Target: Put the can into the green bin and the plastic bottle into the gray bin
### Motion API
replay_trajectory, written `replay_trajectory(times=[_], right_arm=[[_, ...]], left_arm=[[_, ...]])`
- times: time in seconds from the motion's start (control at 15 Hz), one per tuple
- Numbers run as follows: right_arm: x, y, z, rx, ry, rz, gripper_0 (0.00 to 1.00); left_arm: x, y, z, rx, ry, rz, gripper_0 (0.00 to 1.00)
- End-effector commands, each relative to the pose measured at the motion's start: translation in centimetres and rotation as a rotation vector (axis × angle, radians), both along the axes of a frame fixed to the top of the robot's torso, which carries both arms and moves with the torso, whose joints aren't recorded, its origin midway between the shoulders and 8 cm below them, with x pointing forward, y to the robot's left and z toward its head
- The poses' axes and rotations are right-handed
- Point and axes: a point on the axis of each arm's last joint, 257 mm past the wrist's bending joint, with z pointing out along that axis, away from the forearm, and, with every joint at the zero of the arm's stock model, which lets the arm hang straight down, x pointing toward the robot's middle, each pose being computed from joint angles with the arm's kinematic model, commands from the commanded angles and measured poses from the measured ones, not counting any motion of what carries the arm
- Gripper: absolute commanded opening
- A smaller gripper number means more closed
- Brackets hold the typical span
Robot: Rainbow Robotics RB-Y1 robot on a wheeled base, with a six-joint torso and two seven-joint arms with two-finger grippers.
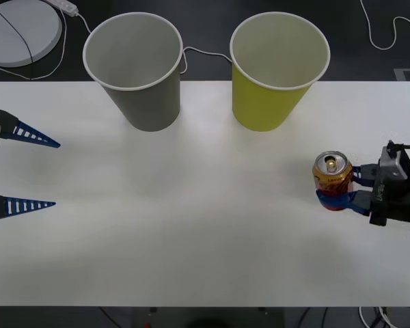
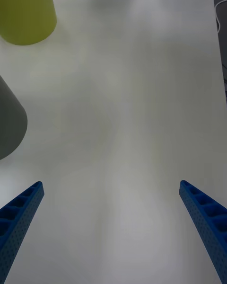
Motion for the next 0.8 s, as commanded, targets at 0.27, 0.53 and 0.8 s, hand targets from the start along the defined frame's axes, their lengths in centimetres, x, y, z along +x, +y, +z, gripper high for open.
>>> replay_trajectory(times=[0.27,0.53,0.8], right_arm=[[-1.4,0.6,5.0,-0.073,0.152,0.007,0.00],[-1.0,-0.4,8.4,-0.164,0.243,-0.003,0.00],[1.4,-0.9,13.6,-0.187,0.240,-0.104,0.00]], left_arm=[[0.0,0.0,0.0,0.000,0.000,0.000,1.00],[0.0,0.0,0.0,0.000,0.000,0.000,1.00],[0.0,0.0,0.0,0.000,0.000,0.000,1.00]])
